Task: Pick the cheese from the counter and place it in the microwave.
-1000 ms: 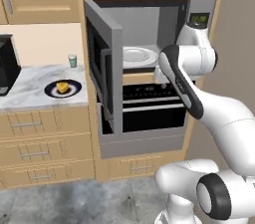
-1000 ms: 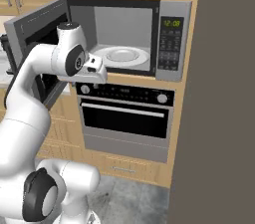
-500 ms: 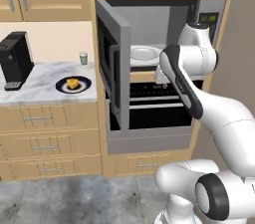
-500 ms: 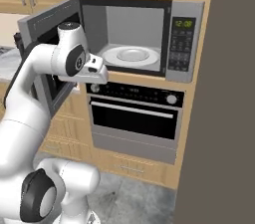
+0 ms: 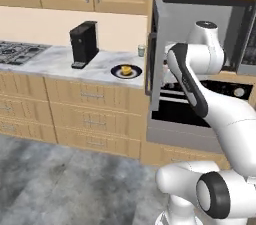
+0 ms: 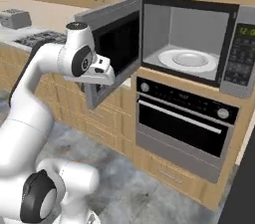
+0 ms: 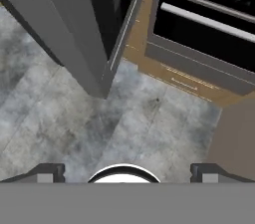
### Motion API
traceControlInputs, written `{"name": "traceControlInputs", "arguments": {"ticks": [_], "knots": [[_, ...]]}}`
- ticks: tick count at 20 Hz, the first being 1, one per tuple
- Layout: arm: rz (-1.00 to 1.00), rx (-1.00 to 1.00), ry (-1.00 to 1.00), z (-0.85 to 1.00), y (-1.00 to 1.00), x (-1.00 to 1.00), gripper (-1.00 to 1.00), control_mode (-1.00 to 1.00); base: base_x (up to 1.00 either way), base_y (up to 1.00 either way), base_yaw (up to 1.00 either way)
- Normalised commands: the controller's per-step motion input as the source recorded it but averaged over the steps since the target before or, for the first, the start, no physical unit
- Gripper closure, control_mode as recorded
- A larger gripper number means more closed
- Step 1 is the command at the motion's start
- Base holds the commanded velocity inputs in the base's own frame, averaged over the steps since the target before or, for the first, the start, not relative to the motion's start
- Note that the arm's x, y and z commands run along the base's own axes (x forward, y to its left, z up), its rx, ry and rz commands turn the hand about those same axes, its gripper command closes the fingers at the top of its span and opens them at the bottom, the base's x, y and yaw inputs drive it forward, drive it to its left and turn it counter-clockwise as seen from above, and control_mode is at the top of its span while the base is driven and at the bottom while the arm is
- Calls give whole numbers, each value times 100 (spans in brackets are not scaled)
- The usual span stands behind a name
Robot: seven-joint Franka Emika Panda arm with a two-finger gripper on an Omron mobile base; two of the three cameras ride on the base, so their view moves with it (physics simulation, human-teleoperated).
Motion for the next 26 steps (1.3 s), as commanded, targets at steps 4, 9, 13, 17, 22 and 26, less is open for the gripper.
{"name": "traceControlInputs", "arguments": {"ticks": [4, 9, 13, 17, 22, 26], "knots": [[0, 0, 0, 0, 0, 0, -100, 100, -76, -13, 67], [0, 0, 0, 0, 0, 0, -100, 100, -45, 0, 59], [0, 0, 0, 0, 0, 0, -100, 100, 70, 48, 21], [0, 0, 0, 0, 0, 0, -100, 100, 100, 40, -1], [0, 0, 0, 0, 0, 0, -100, 100, 100, 17, -26], [0, 0, 0, 0, 0, 0, -100, 100, 100, 2, -41]]}}
